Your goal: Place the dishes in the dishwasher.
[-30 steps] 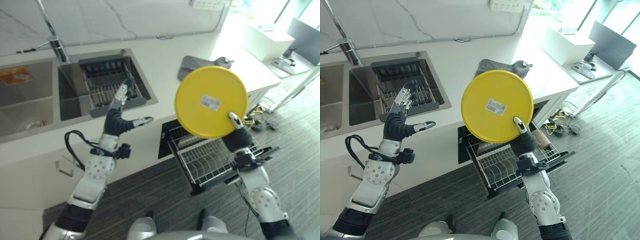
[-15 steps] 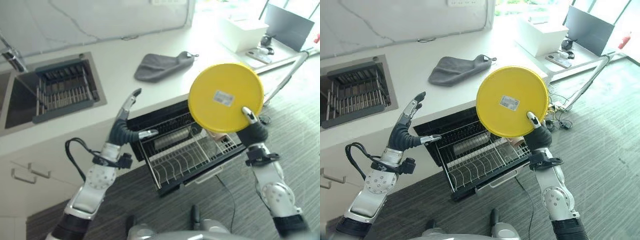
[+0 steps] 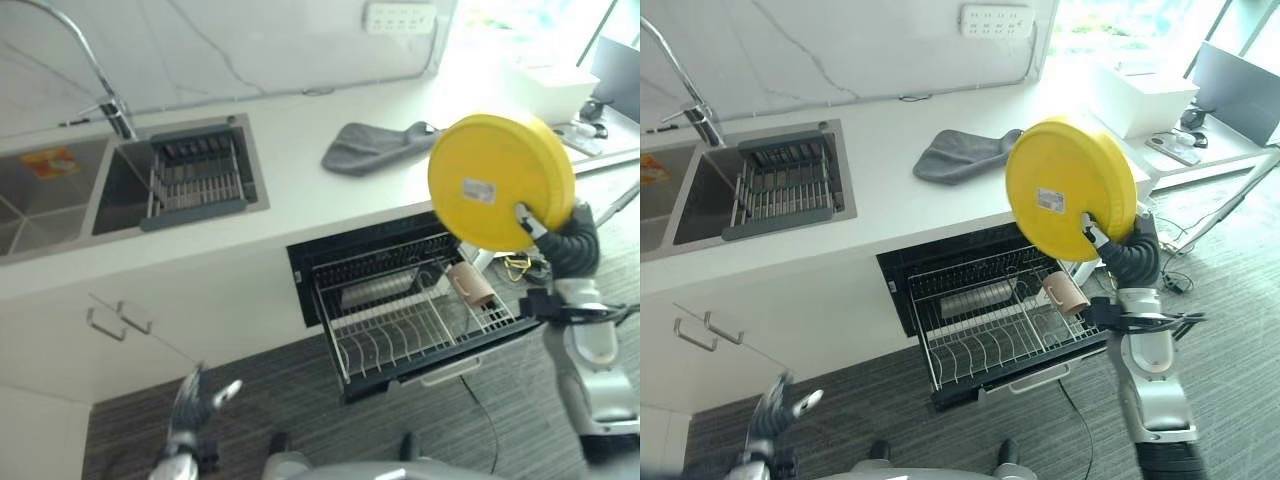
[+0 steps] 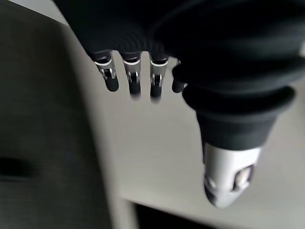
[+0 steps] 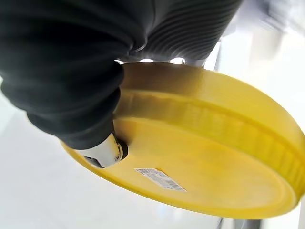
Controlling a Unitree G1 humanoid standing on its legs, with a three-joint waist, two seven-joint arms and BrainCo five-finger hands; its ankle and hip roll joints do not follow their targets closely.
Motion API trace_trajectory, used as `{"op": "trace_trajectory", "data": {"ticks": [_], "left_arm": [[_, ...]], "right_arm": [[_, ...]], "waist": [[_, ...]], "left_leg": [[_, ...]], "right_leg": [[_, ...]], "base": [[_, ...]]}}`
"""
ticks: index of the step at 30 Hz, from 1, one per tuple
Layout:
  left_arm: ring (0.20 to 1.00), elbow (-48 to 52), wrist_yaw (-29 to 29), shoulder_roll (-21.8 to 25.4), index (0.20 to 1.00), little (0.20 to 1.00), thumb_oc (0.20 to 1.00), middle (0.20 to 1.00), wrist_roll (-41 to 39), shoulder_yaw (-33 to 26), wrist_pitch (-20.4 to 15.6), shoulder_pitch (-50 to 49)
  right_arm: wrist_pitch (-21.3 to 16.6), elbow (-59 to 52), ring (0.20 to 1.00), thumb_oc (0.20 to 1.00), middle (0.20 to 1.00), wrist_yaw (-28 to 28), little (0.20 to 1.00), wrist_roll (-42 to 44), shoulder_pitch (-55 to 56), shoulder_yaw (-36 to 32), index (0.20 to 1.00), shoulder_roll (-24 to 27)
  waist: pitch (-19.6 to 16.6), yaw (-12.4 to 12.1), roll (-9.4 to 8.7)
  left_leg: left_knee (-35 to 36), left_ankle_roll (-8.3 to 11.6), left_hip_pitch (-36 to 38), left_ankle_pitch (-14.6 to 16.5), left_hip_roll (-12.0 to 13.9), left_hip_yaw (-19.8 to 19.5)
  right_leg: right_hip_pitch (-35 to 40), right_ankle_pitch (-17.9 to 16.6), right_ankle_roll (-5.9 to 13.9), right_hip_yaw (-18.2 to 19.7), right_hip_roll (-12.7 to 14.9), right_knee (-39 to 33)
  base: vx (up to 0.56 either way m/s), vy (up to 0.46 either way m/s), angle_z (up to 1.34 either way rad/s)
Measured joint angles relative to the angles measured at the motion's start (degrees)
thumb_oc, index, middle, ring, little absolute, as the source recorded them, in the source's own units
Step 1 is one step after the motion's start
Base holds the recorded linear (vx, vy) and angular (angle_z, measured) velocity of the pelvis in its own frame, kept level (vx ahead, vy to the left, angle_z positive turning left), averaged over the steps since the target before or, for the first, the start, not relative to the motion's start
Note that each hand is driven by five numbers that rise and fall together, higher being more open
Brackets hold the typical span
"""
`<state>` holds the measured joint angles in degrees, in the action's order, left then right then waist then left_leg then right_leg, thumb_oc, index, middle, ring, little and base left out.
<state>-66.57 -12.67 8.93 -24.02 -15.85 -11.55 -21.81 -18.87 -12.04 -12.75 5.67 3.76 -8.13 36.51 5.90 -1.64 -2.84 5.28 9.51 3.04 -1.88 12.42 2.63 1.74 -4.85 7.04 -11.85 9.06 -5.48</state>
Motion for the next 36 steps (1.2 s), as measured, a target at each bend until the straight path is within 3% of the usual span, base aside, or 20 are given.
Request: {"op": "trace_trajectory", "data": {"ticks": [1, 2, 4, 6, 11, 16, 21, 27, 33, 36], "left_arm": [[1.000, -8.0, -1.3, -1.8, 1.000, 1.000, 1.000, 1.000, -4.2, -9.1, 3.4, 0.0], [1.000, -7.7, -3.2, -3.0, 1.000, 1.000, 1.000, 1.000, -7.4, -11.8, 6.9, -0.8], [1.000, 10.0, -3.4, -1.6, 1.000, 1.000, 1.000, 1.000, -7.6, -2.0, 7.3, 1.2], [1.000, 15.2, -3.3, 2.7, 1.000, 1.000, 1.000, 1.000, -8.6, 0.8, 5.2, 7.7], [1.000, 13.5, -2.9, 4.7, 1.000, 1.000, 1.000, 1.000, -8.6, 1.0, 5.0, 8.9], [1.000, 12.0, -2.4, 4.5, 1.000, 1.000, 1.000, 1.000, -8.8, 1.0, 5.4, 7.9], [1.000, 12.0, -2.1, 4.6, 1.000, 1.000, 1.000, 1.000, -8.8, 2.4, 5.5, 7.8], [1.000, 11.6, -2.1, 5.2, 1.000, 1.000, 1.000, 1.000, -11.3, 2.3, 7.2, 8.6], [1.000, 13.0, -2.0, 5.3, 1.000, 1.000, 1.000, 1.000, -11.3, 2.4, 8.2, 8.7], [1.000, 14.2, -1.9, 6.1, 1.000, 1.000, 1.000, 1.000, -11.3, 2.8, 9.2, 9.4]], "right_arm": [[-0.8, 1.8, 0.200, 0.200, 0.200, -1.5, 0.200, -5.2, 0.8, -1.7, 0.200, 1.1], [-0.8, 2.2, 0.200, 0.200, 0.200, -3.1, 0.200, -9.8, 0.7, -2.5, 0.200, 2.1], [-2.4, -0.8, 0.200, 0.200, 0.200, -2.9, 0.200, -16.9, 0.4, -0.9, 0.200, 2.6], [-5.8, -2.2, 0.200, 0.200, 0.200, -3.3, 0.200, -22.6, 1.2, -0.7, 0.200, 7.7], [-7.9, -1.9, 0.200, 0.200, 0.200, -3.2, 0.200, -31.1, 4.2, -1.1, 0.200, 12.2], [-8.7, -1.7, 0.200, 0.200, 0.200, -1.2, 0.200, -35.0, 3.3, 2.8, 0.200, 17.2], [-10.6, 2.4, 0.200, 0.200, 0.200, 0.6, 0.200, -37.0, 3.3, 6.9, 0.200, 17.3], [-10.7, 10.1, 0.200, 0.200, 0.200, 1.7, 0.200, -39.0, -0.5, 17.3, 0.200, 17.3], [-10.6, 14.8, 0.200, 0.200, 0.200, 1.1, 0.200, -39.5, -1.6, 18.8, 0.200, 16.9], [-9.3, 21.2, 0.200, 0.200, 0.200, 0.3, 0.200, -39.2, -3.4, 18.9, 0.200, 15.9]], "waist": [[-0.6, 0.0, -0.90], [-0.7, -0.5, -1.16], [-0.7, -1.0, 0.27], [-1.1, 0.5, 0.43], [-1.5, 2.5, 0.19], [-1.4, 2.0, 0.29], [-1.3, 1.0, 0.17], [-0.9, -0.4, -0.32], [-0.5, -1.9, -0.66], [4.3, -2.7, 0.01]], "left_leg": [[-0.1, -0.17, -0.1, -0.1, 0.2, -0.1], [-0.3, -0.25, -0.3, -0.2, 0.4, -0.5], [-0.3, -0.38, -0.8, -0.6, 0.7, -0.5], [-0.1, -0.37, -0.6, -0.5, 0.4, -0.1], [-0.3, 0.10, 0.2, -0.3, 0.4, 1.1], [-0.3, 0.10, 0.2, -0.3, 0.5, 1.1], [-0.3, -0.30, -0.1, 0.0, 0.5, 1.1], [-0.3, -0.29, -0.1, 0.0, 0.4, 0.9], [-0.4, -0.07, 0.8, 0.0, 0.1, -0.6], [-9.4, -0.05, -2.1, 3.8, 0.1, -2.2]], "right_leg": [[0.0, 0.1, 0.09, 0.0, -0.2, 0.0], [-0.2, 0.1, 0.07, -0.4, -0.4, 0.0], [0.0, -0.1, 0.39, -1.3, -0.7, 0.1], [0.3, -0.2, 0.65, -1.1, -0.6, 0.1], [0.1, -0.8, 0.90, 0.0, -0.7, 0.0], [-0.1, -0.8, 0.94, -0.1, -0.7, 0.0], [0.0, -0.2, 1.43, 0.0, -0.6, 0.0], [0.1, -0.2, 1.41, -0.2, -0.7, 0.0], [1.6, 0.4, 1.58, -1.5, -0.6, 0.3], [1.6, 2.6, 1.17, -1.6, -0.3, 4.3]], "base": [[0.06, -0.010, 0.12], [0.07, -0.006, 0.22], [0.09, 0.001, 0.19], [0.07, -0.011, -0.06], [0.04, -0.019, -0.12], [0.03, -0.011, 0.01], [0.02, -0.003, 0.00], [0.03, -0.008, 0.02], [0.04, 0.009, 0.11], [-0.04, 0.015, 0.05]]}}
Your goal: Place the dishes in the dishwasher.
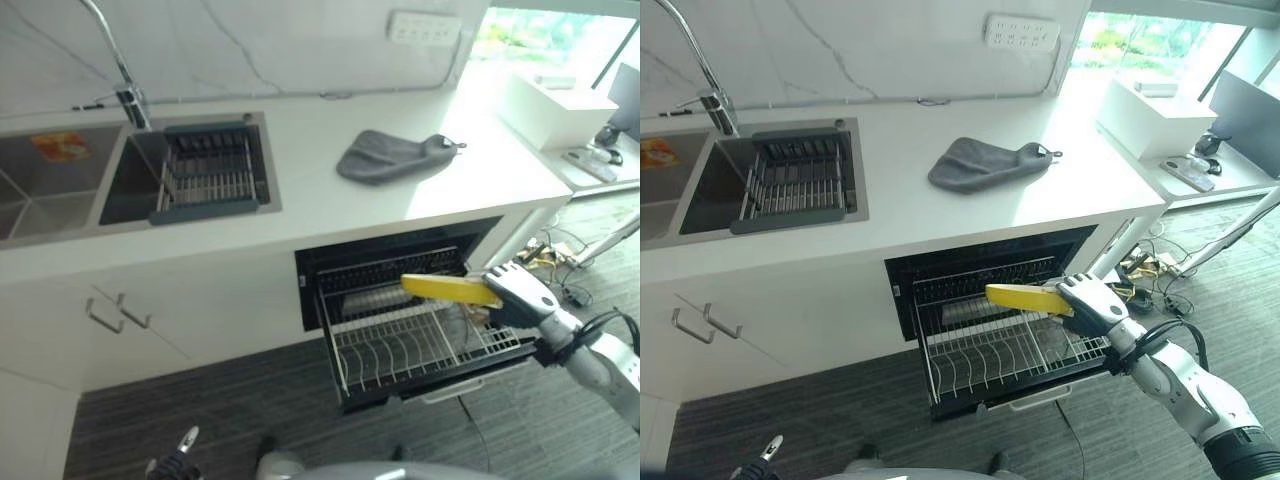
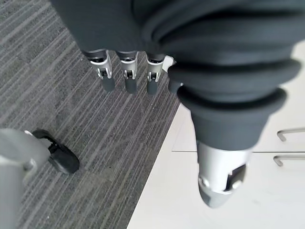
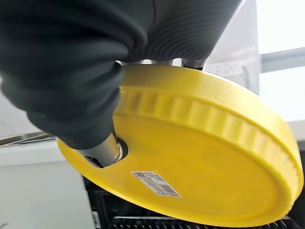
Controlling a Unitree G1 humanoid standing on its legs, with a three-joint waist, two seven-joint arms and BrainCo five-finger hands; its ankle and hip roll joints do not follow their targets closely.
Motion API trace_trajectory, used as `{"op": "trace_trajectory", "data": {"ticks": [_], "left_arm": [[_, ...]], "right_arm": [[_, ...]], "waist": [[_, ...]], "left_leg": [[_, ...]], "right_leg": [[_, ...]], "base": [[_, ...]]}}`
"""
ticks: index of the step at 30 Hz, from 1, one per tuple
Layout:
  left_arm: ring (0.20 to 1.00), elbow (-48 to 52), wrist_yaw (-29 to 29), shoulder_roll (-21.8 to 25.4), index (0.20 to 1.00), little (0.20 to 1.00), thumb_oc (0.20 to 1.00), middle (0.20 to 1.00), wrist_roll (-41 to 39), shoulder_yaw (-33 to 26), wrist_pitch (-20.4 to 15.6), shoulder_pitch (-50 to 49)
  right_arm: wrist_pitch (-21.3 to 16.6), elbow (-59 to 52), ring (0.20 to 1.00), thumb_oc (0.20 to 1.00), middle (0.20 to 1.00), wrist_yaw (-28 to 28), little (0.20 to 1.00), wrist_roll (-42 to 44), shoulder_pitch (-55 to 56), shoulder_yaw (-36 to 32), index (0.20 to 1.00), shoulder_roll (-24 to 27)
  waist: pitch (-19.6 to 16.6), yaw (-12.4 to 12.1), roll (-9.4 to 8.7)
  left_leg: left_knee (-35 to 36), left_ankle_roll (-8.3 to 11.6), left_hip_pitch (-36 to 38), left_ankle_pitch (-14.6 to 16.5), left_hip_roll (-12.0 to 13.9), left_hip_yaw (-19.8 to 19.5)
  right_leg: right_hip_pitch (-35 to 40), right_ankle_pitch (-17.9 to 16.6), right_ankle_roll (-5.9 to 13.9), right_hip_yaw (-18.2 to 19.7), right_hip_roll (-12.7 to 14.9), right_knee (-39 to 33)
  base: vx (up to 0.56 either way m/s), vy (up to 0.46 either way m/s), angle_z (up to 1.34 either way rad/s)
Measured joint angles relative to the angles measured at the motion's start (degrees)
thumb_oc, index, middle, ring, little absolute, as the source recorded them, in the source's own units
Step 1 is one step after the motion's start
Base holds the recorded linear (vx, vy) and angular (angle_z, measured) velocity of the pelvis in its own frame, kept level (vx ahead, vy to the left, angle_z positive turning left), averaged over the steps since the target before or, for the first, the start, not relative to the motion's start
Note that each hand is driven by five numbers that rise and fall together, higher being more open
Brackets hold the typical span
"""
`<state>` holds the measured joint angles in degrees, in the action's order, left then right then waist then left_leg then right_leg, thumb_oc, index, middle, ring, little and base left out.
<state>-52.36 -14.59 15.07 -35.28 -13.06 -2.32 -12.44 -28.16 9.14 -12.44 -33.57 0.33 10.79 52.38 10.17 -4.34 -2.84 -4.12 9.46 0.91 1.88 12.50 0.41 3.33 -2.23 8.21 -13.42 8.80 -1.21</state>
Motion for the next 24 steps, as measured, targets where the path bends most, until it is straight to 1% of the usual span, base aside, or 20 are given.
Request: {"op": "trace_trajectory", "data": {"ticks": [2, 3, 5, 6, 8, 9, 10, 11, 13, 16, 17, 18, 19, 20, 22, 23, 24], "left_arm": [[1.000, 0.0, 0.2, 0.6, 1.000, 1.000, 1.000, 1.000, -0.1, 1.7, 0.1, 0.5], [1.000, 0.0, 0.2, 1.0, 1.000, 1.000, 1.000, 1.000, -0.5, 1.8, 0.2, 1.2], [1.000, 1.1, 0.2, 1.8, 1.000, 1.000, 1.000, 1.000, -2.1, 1.7, 0.7, 1.7], [1.000, 2.6, 0.2, 1.7, 1.000, 1.000, 1.000, 1.000, -2.1, 1.9, 1.2, 1.6], [1.000, 3.1, 0.1, 1.7, 1.000, 1.000, 1.000, 1.000, -2.1, 1.9, 1.3, 1.6], [1.000, 3.2, 0.2, 1.7, 1.000, 1.000, 1.000, 1.000, -2.3, 2.1, 1.6, 1.5], [1.000, 4.1, 0.2, 1.7, 1.000, 1.000, 1.000, 1.000, -2.3, 2.2, 2.4, 1.3], [1.000, 4.1, 0.2, 1.7, 1.000, 1.000, 1.000, 1.000, -2.3, 2.2, 2.5, 1.2], [1.000, 4.0, 0.2, 1.8, 1.000, 1.000, 1.000, 1.000, -2.3, 2.1, 2.6, 1.0], [1.000, 4.0, 0.3, 1.8, 1.000, 1.000, 1.000, 1.000, -2.4, 2.2, 2.9, 1.0], [1.000, 4.1, 0.4, 1.8, 1.000, 1.000, 1.000, 1.000, -2.4, 2.2, 2.9, 0.9], [1.000, 4.6, 0.5, 1.9, 1.000, 1.000, 1.000, 1.000, -2.4, 2.7, 2.9, 0.8], [1.000, 4.8, 0.5, 2.0, 1.000, 1.000, 1.000, 1.000, -2.4, 3.0, 2.9, 0.8], [1.000, 5.7, 0.5, 2.3, 1.000, 1.000, 1.000, 1.000, -2.4, 4.5, 2.9, 0.9], [1.000, 5.9, 0.4, 2.5, 1.000, 1.000, 1.000, 1.000, -2.3, 4.4, 2.9, -0.2], [1.000, 7.2, 0.3, 2.7, 1.000, 1.000, 1.000, 1.000, -2.3, 4.6, 3.0, -0.7], [1.000, 7.7, 0.3, 2.9, 1.000, 1.000, 1.000, 1.000, -2.3, 4.6, 3.0, -0.4]], "right_arm": [[-0.1, 3.6, 0.200, 0.200, 0.200, -1.4, 0.200, 0.0, -2.1, 0.1, 0.200, -0.7], [0.5, 3.9, 0.200, 0.200, 0.200, -1.5, 0.200, 0.0, -2.8, 0.1, 0.200, 0.1], [0.6, 3.9, 0.200, 0.200, 0.200, -1.8, 0.200, 0.0, -4.9, 0.1, 0.200, 0.8], [1.1, 3.9, 0.200, 0.200, 0.200, -1.8, 0.200, 0.0, -5.9, 0.5, 0.200, 0.8], [1.5, 3.9, 0.200, 0.200, 0.200, -2.1, 0.200, 0.0, -8.5, 2.3, 0.200, 0.8], [1.5, 4.5, 0.200, 0.200, 0.200, -2.3, 0.200, 0.0, -10.4, 4.2, 0.200, 0.8], [1.5, 5.8, 0.200, 0.200, 0.200, -2.3, 0.200, 0.0, -11.9, 6.7, 0.200, 0.8], [1.5, 6.4, 0.200, 0.200, 0.200, -2.3, 0.200, 0.0, -12.0, 7.4, 0.200, 0.8], [1.6, 7.1, 0.200, 0.200, 0.200, -2.3, 0.200, -0.1, -12.7, 8.9, 0.200, 0.8], [1.7, 8.5, 0.200, 0.200, 0.200, -2.0, 0.200, -0.3, -15.4, 11.6, 0.200, 0.8], [1.9, 8.5, 0.200, 0.200, 0.200, -1.9, 0.200, -0.3, -16.0, 12.1, 0.200, 0.8], [2.3, 9.1, 0.200, 0.200, 0.200, -1.9, 0.200, -1.4, -18.5, 14.1, 0.200, 0.8], [2.3, 9.3, 0.200, 0.200, 0.200, -1.9, 0.200, -1.5, -18.8, 14.3, 0.200, 0.8], [2.7, 14.1, 0.200, 0.200, 0.200, -2.2, 0.200, -1.6, -21.1, 17.1, 0.200, 0.2], [3.5, 15.9, 0.200, 0.200, 0.200, -2.3, 0.200, -1.9, -21.1, 17.9, 0.200, -0.4], [4.2, 18.9, 0.200, 0.200, 0.200, -3.1, 0.200, -1.9, -21.4, 18.7, 0.200, -2.0], [5.5, 22.0, 0.200, 0.200, 0.200, -3.1, 0.200, -2.4, -21.8, 20.1, 0.200, -2.9]], "waist": [[3.1, 0.0, 1.11], [4.7, -0.1, 1.63], [6.9, -0.2, 2.19], [7.3, -1.0, 2.27], [8.1, -1.7, 2.53], [8.3, -1.8, 2.68], [8.6, -2.7, 3.13], [8.7, -3.2, 3.39], [9.1, -3.6, 3.72], [9.8, -3.8, 3.86], [9.9, -3.8, 3.95], [10.1, -4.0, 4.21], [10.1, -4.1, 4.30], [10.4, -4.6, 4.45], [10.7, -5.1, 4.57], [10.7, -5.5, 4.56], [10.9, -5.7, 4.86]], "left_leg": [[-5.6, -0.19, -2.6, 2.3, 0.4, -0.3], [-6.8, -0.25, -3.4, 2.9, 0.1, -0.4], [-8.3, -1.20, -5.3, 3.5, -0.9, -1.4], [-8.4, -1.34, -5.8, 3.5, -1.4, -1.6], [-8.7, -1.46, -6.0, 3.4, -1.8, -1.6], [-9.3, -1.63, -6.4, 3.5, -1.9, -1.8], [-10.1, -1.73, -6.8, 3.6, -2.3, -2.2], [-10.6, -1.56, -6.8, 3.7, -2.6, -2.4], [-12.4, -1.58, -7.1, 4.6, -2.6, -2.7], [-14.4, -1.71, -6.9, 5.7, -2.7, -2.9], [-14.9, -1.82, -7.0, 6.0, -2.8, -2.9], [-16.0, -2.30, -7.1, 6.7, -3.0, -2.9], [-16.2, -2.28, -7.2, 6.8, -3.0, -3.0], [-16.9, -2.48, -6.9, 7.0, -3.4, -3.3], [-17.2, -2.98, -7.1, 7.3, -3.9, -3.2], [-17.3, -3.04, -6.9, 7.5, -3.9, -3.4], [-18.0, -2.88, -7.0, 7.6, -3.9, -4.7]], "right_leg": [[-2.2, 2.7, -0.77, 0.4, 0.4, 5.1], [-3.5, 3.5, -0.86, 0.5, 1.0, 7.5], [-5.2, 4.2, -0.79, 0.4, 2.2, 10.0], [-5.8, 4.3, -0.74, 0.3, 2.8, 10.4], [-5.8, 4.2, -0.77, 0.2, 3.1, 10.3], [-5.9, 4.2, -0.78, 0.2, 3.2, 10.3], [-5.8, 4.1, -1.00, 0.0, 3.5, 10.5], [-5.6, 4.1, -0.98, -0.1, 3.7, 10.9], [-5.5, 4.6, -0.63, 0.0, 3.9, 12.1], [-5.6, 6.2, -0.73, 0.1, 4.4, 14.5], [-5.6, 6.6, -0.94, 0.1, 4.5, 15.0], [-5.4, 6.9, -0.85, 0.1, 4.8, 15.9], [-5.4, 6.9, -0.84, 0.1, 4.8, 16.0], [-4.6, 7.0, -0.79, -0.1, 5.3, 16.4], [-4.5, 7.0, -0.81, -0.1, 5.6, 16.6], [-4.3, 7.2, -0.68, -0.3, 5.8, 17.4], [-3.7, 7.7, -0.77, -1.4, 5.8, 17.6]], "base": [[-0.06, 0.035, 0.03], [-0.06, 0.044, 0.07], [-0.06, 0.031, 0.16], [-0.09, 0.030, 0.15], [-0.06, 0.028, 0.06], [0.02, 0.027, 0.10], [0.04, 0.025, 0.11], [0.05, 0.028, 0.09], [0.04, 0.023, 0.01], [0.07, 0.032, 0.03], [0.11, 0.043, 0.04], [0.09, 0.029, 0.02], [0.08, 0.017, 0.09], [0.05, 0.005, 0.08], [0.08, -0.001, 0.04], [0.07, -0.014, 0.22], [0.07, -0.015, 0.26]]}}
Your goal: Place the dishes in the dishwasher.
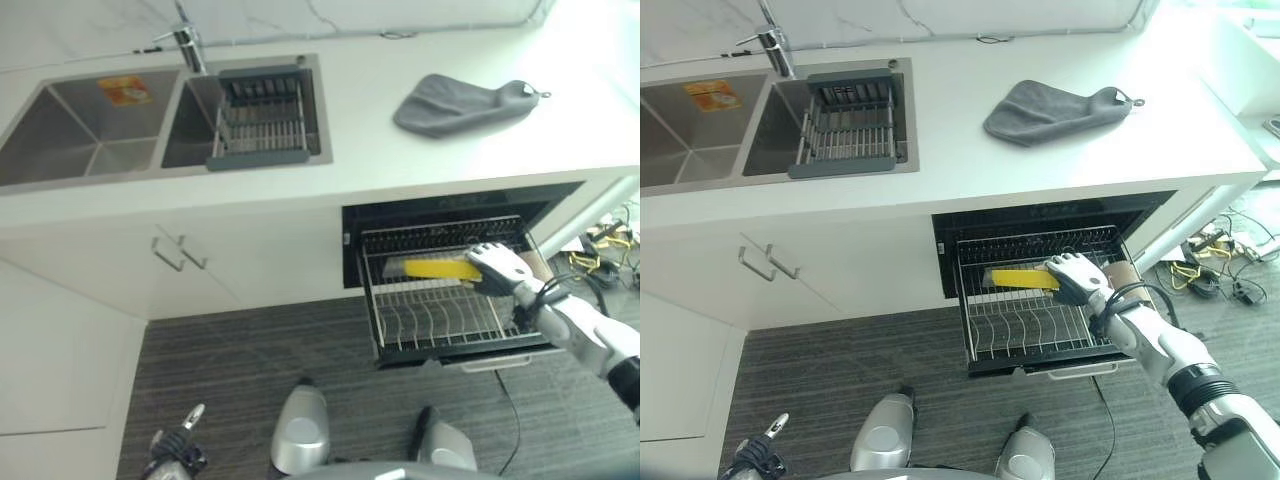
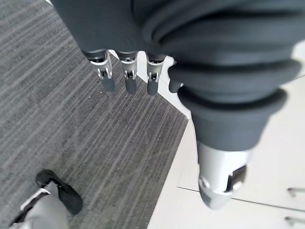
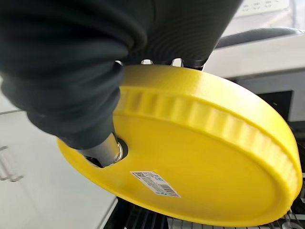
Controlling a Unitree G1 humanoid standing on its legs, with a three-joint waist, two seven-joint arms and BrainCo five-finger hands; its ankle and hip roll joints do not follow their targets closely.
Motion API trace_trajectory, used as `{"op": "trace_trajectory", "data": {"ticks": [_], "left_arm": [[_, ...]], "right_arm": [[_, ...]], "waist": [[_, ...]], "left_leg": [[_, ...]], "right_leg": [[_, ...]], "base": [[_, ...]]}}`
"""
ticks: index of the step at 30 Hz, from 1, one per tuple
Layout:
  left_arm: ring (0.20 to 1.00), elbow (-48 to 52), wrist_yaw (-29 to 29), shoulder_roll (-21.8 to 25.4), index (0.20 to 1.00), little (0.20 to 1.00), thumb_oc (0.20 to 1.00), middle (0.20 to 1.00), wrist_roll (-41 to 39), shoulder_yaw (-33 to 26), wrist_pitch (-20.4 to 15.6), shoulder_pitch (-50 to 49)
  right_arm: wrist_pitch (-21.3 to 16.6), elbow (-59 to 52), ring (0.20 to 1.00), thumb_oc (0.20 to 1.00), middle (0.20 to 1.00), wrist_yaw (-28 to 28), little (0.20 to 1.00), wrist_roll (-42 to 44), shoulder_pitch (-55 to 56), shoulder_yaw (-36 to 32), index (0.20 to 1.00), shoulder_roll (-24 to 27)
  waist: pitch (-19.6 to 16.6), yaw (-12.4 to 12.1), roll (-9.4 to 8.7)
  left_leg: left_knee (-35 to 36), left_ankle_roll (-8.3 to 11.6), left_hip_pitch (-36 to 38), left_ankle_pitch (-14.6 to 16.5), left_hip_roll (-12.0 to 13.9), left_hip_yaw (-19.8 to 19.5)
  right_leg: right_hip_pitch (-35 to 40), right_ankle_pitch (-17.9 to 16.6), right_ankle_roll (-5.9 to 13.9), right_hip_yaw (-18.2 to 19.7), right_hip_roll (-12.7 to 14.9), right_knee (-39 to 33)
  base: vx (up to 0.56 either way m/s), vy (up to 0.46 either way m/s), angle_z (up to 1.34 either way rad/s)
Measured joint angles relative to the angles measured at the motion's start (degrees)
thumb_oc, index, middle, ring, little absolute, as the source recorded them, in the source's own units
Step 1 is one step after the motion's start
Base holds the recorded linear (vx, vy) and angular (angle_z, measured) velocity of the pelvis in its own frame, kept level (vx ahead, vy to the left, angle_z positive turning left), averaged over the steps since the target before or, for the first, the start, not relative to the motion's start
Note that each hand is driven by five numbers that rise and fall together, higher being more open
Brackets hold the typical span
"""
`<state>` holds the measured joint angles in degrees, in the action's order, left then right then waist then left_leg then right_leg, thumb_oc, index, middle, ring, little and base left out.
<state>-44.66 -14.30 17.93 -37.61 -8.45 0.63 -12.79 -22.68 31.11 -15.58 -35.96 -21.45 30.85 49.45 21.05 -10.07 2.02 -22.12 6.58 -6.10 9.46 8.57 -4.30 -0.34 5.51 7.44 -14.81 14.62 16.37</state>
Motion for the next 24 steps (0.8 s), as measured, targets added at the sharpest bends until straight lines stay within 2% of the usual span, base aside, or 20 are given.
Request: {"op": "trace_trajectory", "data": {"ticks": [3, 8, 10, 13, 14, 19, 24], "left_arm": [[1.000, -0.2, 0.0, 0.1, 1.000, 1.000, 1.000, 1.000, 0.0, 0.1, 0.9, -0.6], [1.000, -0.2, 0.1, 0.5, 1.000, 1.000, 1.000, 1.000, 0.0, 2.3, 0.9, -0.8], [1.000, 0.8, 0.7, 1.3, 1.000, 1.000, 1.000, 1.000, 0.0, 4.2, 1.0, 0.1], [1.000, 1.6, 1.0, 1.7, 1.000, 1.000, 1.000, 1.000, -2.3, 4.9, 0.9, 0.7], [1.000, 2.1, 1.1, 2.3, 1.000, 1.000, 1.000, 1.000, -3.0, 6.2, 1.0, 1.7], [1.000, 3.2, 1.8, 3.3, 1.000, 1.000, 1.000, 1.000, -5.2, 6.8, 1.0, 3.6], [1.000, 7.4, 2.7, 4.8, 1.000, 1.000, 1.000, 1.000, -8.8, 10.2, 0.7, 6.0]], "right_arm": [[1.6, 4.9, 0.200, 0.200, 0.200, -0.1, 0.200, -0.1, -0.8, 0.9, 0.200, -2.7], [3.5, 10.7, 0.200, 0.200, 0.200, -0.2, 0.200, 0.1, -3.2, 2.5, 0.200, -3.0], [3.6, 15.0, 0.200, 0.200, 0.200, -1.0, 0.200, 0.2, -6.6, 2.6, 0.200, -3.3], [4.5, 15.6, 0.200, 0.200, 0.200, -1.2, 0.200, 0.6, -9.4, 4.4, 0.200, -2.2], [5.0, 15.8, 0.200, 0.200, 0.200, -1.3, 0.200, 1.1, -11.1, 4.7, 0.200, -1.6], [5.6, 19.4, 0.200, 0.200, 0.200, -4.6, 0.200, 1.3, -19.6, 6.8, 0.200, -1.7], [8.0, 21.9, 0.200, 0.200, 0.200, -6.7, 0.200, 3.4, -28.8, 9.4, 0.200, -1.0]], "waist": [[0.4, -2.2, 0.59], [1.8, -3.2, 2.13], [3.6, -3.5, 3.26], [6.2, -3.6, 4.74], [8.5, -3.7, 5.79], [9.7, -3.7, 6.50], [9.8, -4.3, 6.38]], "left_leg": [[0.0, 0.14, 0.0, 0.1, 0.0, -0.5], [-1.2, 0.61, -0.4, -0.2, -0.6, -1.5], [-3.2, 0.66, -2.8, 0.0, -0.7, -1.7], [-4.1, 0.89, -5.1, -0.3, -1.0, -1.7], [-5.0, 0.97, -7.2, -0.5, -1.2, -1.8], [-5.5, 0.54, -11.9, -1.4, -1.8, -2.4], [-8.0, 0.28, -18.7, -1.5, -2.9, -1.5]], "right_leg": [[0.1, 0.9, -0.11, -0.3, 0.0, 1.3], [-0.1, 1.9, 0.04, -1.3, 0.9, 2.9], [-2.9, 2.6, -0.18, -1.0, 1.3, 5.9], [-6.2, 2.7, -0.20, -0.2, 1.7, 8.2], [-8.8, 3.2, -0.59, 0.2, 2.1, 10.2], [-14.7, 3.8, -0.92, 0.6, 2.9, 13.5], [-23.2, 3.9, -1.06, 3.2, 4.0, 17.0]], "base": [[0.07, -0.015, 0.14], [0.01, 0.003, 0.12], [-0.09, 0.003, -0.01], [-0.16, 0.004, -0.02], [-0.14, -0.003, -0.02], [-0.13, 0.000, 0.03], [-0.12, 0.025, -0.09]]}}
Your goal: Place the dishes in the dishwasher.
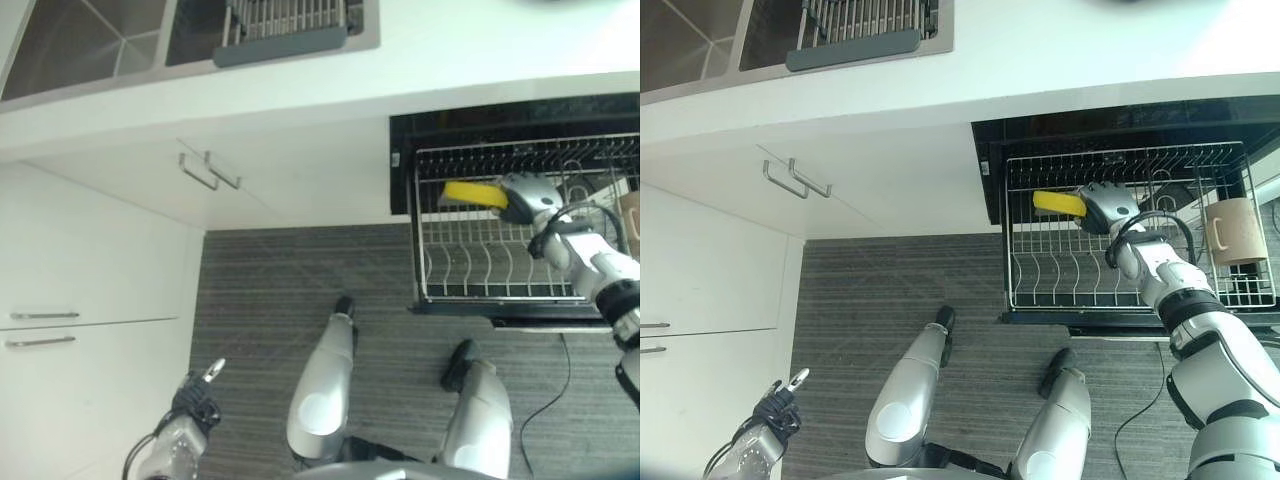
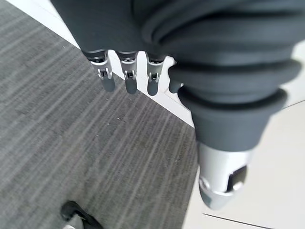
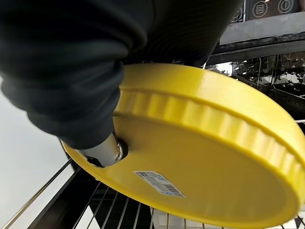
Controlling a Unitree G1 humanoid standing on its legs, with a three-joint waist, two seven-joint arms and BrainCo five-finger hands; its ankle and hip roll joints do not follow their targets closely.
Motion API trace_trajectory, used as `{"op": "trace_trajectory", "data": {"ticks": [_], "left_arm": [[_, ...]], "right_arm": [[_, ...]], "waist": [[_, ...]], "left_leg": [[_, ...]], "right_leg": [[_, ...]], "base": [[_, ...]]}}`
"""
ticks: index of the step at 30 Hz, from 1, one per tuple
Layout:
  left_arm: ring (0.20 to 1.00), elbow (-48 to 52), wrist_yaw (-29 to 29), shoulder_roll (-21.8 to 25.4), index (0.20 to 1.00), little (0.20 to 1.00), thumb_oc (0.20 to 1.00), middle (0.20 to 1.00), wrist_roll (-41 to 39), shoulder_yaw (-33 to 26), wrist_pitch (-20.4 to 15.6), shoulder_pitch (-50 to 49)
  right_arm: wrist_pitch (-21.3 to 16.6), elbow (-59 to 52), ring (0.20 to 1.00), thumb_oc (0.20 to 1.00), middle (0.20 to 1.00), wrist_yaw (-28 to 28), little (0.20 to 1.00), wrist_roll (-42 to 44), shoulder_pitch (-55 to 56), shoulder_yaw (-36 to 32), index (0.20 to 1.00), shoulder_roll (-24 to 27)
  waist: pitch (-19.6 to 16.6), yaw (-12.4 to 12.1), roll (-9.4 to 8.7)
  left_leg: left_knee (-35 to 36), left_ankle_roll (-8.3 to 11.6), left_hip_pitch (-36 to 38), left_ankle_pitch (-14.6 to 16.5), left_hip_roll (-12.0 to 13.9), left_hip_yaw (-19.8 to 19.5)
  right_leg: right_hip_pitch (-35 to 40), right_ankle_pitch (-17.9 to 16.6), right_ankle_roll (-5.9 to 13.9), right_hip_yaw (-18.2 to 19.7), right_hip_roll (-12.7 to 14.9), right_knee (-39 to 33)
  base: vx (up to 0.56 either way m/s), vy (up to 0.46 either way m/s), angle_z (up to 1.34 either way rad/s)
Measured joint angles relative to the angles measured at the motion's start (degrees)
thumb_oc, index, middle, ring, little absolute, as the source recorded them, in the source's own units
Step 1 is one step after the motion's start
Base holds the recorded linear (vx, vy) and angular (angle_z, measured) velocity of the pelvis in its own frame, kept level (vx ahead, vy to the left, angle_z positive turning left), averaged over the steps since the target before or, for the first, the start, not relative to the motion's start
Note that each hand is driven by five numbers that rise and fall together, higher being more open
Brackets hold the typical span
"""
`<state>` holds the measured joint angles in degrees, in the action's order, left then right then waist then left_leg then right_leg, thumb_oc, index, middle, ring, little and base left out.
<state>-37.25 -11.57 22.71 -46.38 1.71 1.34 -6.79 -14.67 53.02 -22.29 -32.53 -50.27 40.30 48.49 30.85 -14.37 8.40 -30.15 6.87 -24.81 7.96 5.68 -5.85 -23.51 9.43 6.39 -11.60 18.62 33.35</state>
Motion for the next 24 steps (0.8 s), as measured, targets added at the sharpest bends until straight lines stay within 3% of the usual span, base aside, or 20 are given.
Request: {"op": "trace_trajectory", "data": {"ticks": [12, 15, 16, 18, 24], "left_arm": [[1.000, 2.8, 0.6, 0.3, 1.000, 1.000, 1.000, 1.000, -2.5, 0.6, -0.3, 0.8], [1.000, 3.4, 1.3, 0.3, 1.000, 1.000, 1.000, 1.000, -2.5, 0.6, -0.4, 0.8], [1.000, 3.5, 1.4, 0.3, 1.000, 1.000, 1.000, 1.000, -2.5, 0.6, -0.4, 0.9], [1.000, 3.8, 1.8, 0.4, 1.000, 1.000, 1.000, 1.000, -2.5, 0.6, -0.4, 1.1], [1.000, 5.1, 1.8, 0.4, 1.000, 1.000, 1.000, 1.000, -2.4, 0.6, -0.4, 1.6]], "right_arm": [[2.3, 2.7, 0.200, 0.200, 0.200, -0.1, 0.200, -1.3, -6.3, 1.8, 0.200, -1.7], [5.7, 2.8, 0.200, 0.200, 0.200, 0.2, 0.200, -2.5, -7.3, 1.7, 0.200, -3.7], [6.0, 2.8, 0.404, 0.404, 0.404, 0.2, 0.404, -2.5, -7.5, 1.8, 0.404, -3.8], [8.1, 2.8, 1.000, 1.000, 1.000, 1.2, 1.000, -2.3, -7.8, 1.3, 1.000, -4.5], [10.1, 4.8, 1.000, 1.000, 1.000, 4.2, 1.000, -2.3, -7.4, 0.0, 1.000, -8.4]], "waist": [[0.0, -0.2, 0.07], [-0.1, -0.1, 0.18], [-0.1, -0.2, 0.19], [-0.1, -0.2, 0.20], [-0.3, -0.3, 0.24]], "left_leg": [[0.1, -0.32, -3.4, -0.3, -1.1, 0.0], [0.2, -0.36, -4.0, -0.5, -1.1, -0.1], [0.3, -0.36, -4.2, -0.6, -1.1, -0.1], [1.3, -0.33, -4.5, -1.4, -1.4, -0.1], [1.5, -0.48, -5.4, -1.9, -1.7, -0.3]], "right_leg": [[-3.9, 0.0, 0.23, 0.2, 1.2, 0.9], [-4.4, 0.1, 0.46, 0.1, 1.3, 1.0], [-4.6, 0.2, 0.49, 0.1, 1.3, 1.0], [-5.2, 0.0, 0.42, -0.1, 1.7, 0.9], [-6.1, -0.1, 0.26, -0.1, 1.9, 0.8]], "base": [[-0.03, 0.007, 0.02], [-0.03, -0.019, 0.01], [-0.04, -0.021, 0.05], [-0.03, -0.013, 0.08], [-0.01, -0.004, 0.01]]}}
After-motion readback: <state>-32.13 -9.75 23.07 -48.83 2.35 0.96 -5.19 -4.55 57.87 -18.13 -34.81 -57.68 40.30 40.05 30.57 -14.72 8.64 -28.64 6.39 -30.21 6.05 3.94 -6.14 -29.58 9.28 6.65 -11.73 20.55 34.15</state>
